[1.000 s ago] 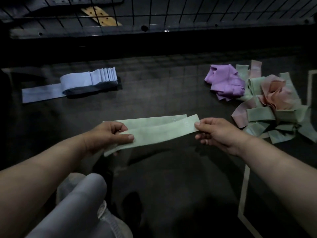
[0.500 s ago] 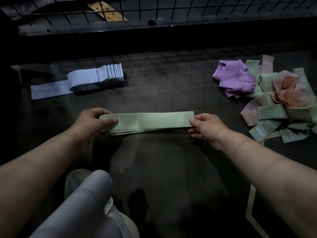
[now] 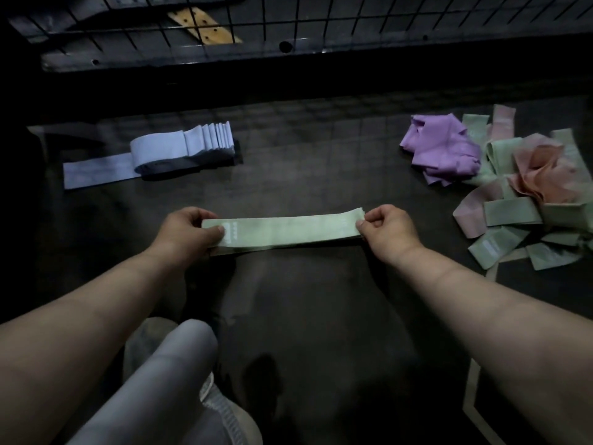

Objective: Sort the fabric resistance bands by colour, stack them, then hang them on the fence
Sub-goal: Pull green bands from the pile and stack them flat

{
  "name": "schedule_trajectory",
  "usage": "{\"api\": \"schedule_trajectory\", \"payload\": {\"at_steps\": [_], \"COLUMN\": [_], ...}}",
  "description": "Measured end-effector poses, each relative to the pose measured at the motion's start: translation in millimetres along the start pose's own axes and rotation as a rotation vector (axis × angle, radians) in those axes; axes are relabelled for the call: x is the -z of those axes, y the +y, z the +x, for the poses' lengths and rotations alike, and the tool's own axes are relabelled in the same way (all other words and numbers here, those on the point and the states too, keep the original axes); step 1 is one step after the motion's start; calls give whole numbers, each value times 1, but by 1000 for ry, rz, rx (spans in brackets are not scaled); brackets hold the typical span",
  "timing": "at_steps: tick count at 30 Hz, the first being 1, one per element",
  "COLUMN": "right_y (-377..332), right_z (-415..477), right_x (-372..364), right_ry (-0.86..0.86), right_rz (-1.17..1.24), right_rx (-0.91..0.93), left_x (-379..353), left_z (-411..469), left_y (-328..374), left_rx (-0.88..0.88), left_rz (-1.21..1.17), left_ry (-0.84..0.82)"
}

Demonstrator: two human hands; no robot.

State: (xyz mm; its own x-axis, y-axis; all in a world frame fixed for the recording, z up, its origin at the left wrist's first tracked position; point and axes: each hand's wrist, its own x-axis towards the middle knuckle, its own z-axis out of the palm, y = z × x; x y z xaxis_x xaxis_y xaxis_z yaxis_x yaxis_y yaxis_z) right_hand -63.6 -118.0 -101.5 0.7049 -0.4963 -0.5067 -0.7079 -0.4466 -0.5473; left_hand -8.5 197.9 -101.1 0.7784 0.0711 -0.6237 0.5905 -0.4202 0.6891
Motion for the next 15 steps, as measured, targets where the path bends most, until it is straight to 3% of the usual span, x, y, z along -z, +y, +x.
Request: {"api": "schedule_trajectory", "payload": {"at_steps": [5,9,11,15], "right_y": [5,9,10,13], "right_z": [-1,-1,1,1], "right_x": [-8,-11,-13,-16], "right_ry": [41,80,82,48], "right_rz": [-92,-102,-96,-121], "right_rx": [-26,-11,-11,7], "left_x": [-7,-2,0,-4], "left_z": [3,2,0,-4], "left_y": [-9,-10,-13,-17], "left_rx": [-86,-156,-113,1], "left_rz": [214,476,532,478], "left_ry": [37,192,251,201]}}
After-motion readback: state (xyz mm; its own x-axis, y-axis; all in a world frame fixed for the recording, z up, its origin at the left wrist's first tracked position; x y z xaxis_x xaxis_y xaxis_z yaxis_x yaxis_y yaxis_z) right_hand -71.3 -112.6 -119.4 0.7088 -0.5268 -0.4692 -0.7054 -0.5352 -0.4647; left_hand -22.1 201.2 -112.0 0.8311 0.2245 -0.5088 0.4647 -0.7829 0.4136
